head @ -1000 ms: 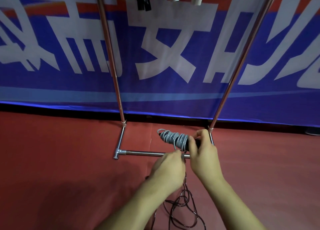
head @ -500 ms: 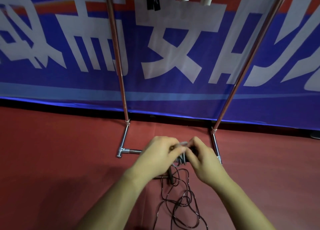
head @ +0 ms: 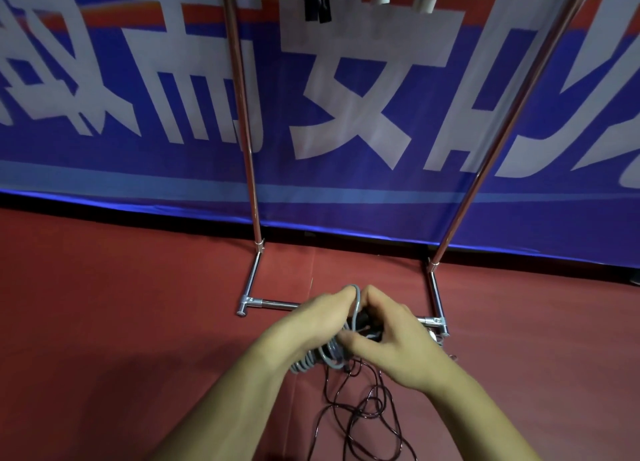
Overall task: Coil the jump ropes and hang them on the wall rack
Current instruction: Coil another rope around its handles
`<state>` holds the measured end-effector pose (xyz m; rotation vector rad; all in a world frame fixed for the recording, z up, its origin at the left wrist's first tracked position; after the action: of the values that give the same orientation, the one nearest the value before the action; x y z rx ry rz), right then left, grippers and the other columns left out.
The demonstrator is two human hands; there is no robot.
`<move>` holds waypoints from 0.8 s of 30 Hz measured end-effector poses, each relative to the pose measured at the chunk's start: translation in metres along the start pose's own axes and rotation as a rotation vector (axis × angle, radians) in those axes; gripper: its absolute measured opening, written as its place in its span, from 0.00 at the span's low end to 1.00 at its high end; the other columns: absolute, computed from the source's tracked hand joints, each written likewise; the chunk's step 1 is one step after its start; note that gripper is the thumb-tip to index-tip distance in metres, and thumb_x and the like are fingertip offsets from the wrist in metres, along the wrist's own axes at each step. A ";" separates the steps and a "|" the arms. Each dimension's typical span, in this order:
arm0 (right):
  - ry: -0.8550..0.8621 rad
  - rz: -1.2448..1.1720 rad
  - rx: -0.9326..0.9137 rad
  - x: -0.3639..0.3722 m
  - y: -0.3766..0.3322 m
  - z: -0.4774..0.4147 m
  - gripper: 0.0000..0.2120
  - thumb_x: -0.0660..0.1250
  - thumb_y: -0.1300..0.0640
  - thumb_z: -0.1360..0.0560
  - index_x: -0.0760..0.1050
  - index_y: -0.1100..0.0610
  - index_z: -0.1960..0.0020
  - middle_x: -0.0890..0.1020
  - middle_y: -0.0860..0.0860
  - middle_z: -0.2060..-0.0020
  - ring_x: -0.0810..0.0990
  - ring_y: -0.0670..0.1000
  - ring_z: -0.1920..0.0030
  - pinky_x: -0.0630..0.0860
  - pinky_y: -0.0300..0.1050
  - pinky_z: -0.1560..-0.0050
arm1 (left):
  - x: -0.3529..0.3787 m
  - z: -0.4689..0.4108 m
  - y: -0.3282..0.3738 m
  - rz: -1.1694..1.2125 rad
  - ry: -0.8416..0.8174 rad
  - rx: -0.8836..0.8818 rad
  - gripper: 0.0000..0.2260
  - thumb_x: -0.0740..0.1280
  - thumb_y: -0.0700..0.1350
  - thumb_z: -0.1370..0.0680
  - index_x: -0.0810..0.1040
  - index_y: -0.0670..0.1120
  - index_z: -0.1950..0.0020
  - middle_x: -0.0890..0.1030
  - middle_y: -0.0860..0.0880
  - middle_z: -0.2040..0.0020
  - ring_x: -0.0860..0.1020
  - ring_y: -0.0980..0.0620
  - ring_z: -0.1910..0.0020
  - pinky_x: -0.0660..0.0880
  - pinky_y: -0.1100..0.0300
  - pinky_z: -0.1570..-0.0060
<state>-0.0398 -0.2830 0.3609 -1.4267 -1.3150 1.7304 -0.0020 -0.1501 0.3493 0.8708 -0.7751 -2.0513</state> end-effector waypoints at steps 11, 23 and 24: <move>0.194 -0.153 0.070 -0.005 0.019 -0.006 0.09 0.67 0.53 0.24 0.80 0.56 0.60 0.77 0.45 0.68 0.72 0.44 0.64 0.70 0.46 0.61 | 0.002 0.000 0.001 0.361 -0.320 0.068 0.19 0.65 0.54 0.29 0.82 0.43 0.48 0.84 0.40 0.53 0.81 0.44 0.56 0.78 0.52 0.54; 0.251 -0.183 -0.004 -0.006 0.012 -0.001 0.07 0.69 0.58 0.21 0.83 0.48 0.55 0.83 0.42 0.55 0.80 0.41 0.52 0.74 0.38 0.48 | -0.016 0.001 -0.013 0.070 -0.464 0.203 0.13 0.74 0.56 0.27 0.81 0.48 0.52 0.85 0.45 0.57 0.81 0.50 0.68 0.74 0.59 0.67; 0.295 -0.145 0.002 -0.010 0.015 -0.003 0.05 0.70 0.54 0.23 0.83 0.46 0.54 0.81 0.41 0.48 0.80 0.42 0.45 0.73 0.38 0.44 | -0.016 0.001 -0.013 0.053 -0.443 0.218 0.12 0.73 0.57 0.25 0.81 0.48 0.53 0.86 0.45 0.57 0.79 0.50 0.70 0.73 0.59 0.68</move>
<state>-0.0316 -0.2964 0.3510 -1.4801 -1.2216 1.3678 0.0000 -0.1298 0.3451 0.5012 -1.2654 -2.1671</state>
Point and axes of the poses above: each hand's wrist, its own z-axis away from the middle knuckle, its own x-axis out of the palm, y = z × x, the point moved 3 cm from there along -z, towards the middle knuckle
